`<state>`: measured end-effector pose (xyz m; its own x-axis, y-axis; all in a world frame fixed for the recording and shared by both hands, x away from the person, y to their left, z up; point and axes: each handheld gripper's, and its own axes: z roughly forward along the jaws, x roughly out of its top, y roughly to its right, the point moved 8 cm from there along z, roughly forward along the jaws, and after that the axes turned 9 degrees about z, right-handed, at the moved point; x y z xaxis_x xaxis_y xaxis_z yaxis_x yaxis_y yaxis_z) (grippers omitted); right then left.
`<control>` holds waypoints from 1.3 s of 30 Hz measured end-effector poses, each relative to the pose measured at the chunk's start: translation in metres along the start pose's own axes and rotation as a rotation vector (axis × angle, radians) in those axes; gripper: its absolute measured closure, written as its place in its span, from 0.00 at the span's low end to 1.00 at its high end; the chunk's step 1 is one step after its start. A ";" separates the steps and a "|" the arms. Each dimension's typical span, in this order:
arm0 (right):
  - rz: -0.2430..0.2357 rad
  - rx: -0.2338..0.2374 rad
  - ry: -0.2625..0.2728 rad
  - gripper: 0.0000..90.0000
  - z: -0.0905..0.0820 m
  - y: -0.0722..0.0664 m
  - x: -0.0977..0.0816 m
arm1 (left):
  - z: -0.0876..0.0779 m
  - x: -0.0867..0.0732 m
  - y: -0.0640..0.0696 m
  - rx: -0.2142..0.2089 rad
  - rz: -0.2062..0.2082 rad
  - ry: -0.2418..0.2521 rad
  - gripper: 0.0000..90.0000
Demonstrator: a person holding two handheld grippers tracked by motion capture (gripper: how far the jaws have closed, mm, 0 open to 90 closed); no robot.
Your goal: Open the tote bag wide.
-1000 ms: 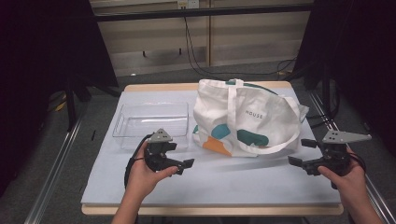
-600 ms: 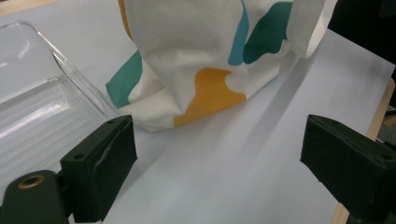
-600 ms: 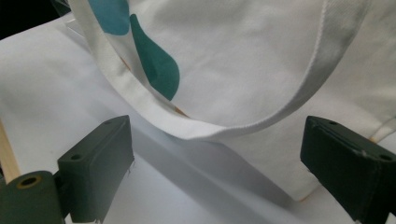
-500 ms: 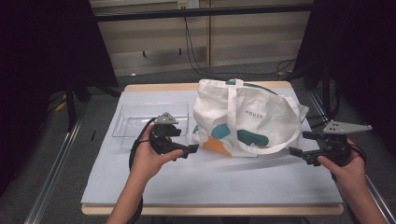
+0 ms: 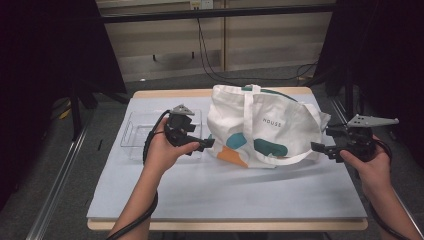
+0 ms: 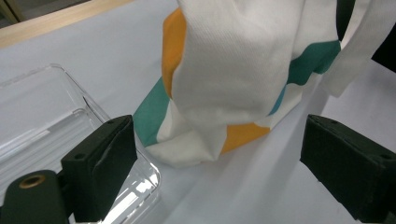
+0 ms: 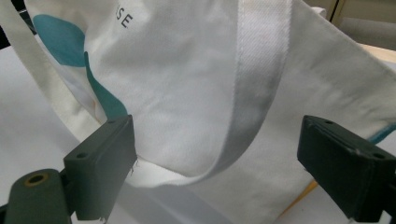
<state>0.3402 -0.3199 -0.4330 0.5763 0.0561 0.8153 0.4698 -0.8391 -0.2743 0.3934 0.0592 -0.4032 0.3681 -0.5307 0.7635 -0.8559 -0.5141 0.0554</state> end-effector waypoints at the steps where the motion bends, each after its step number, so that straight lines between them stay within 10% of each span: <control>1: 0.000 0.000 0.000 0.13 0.000 0.000 0.000 | 0.000 0.000 0.000 0.000 0.000 0.000 0.12; 9: 0.004 -0.007 -0.001 0.25 0.010 -0.002 0.008 | -0.002 0.013 -0.002 -0.013 0.019 -0.002 0.12; 17: 0.007 -0.011 0.002 0.69 0.020 -0.005 0.006 | -0.004 0.027 -0.004 -0.009 0.013 0.017 0.12; 39: -0.031 0.010 -0.017 0.79 0.026 -0.018 -0.003 | -0.004 0.076 -0.022 -0.016 -0.011 0.019 0.13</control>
<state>0.3472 -0.2908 -0.4437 0.5723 0.0912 0.8149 0.4942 -0.8314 -0.2540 0.4387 0.0326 -0.3444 0.3711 -0.5121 0.7746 -0.8576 -0.5090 0.0744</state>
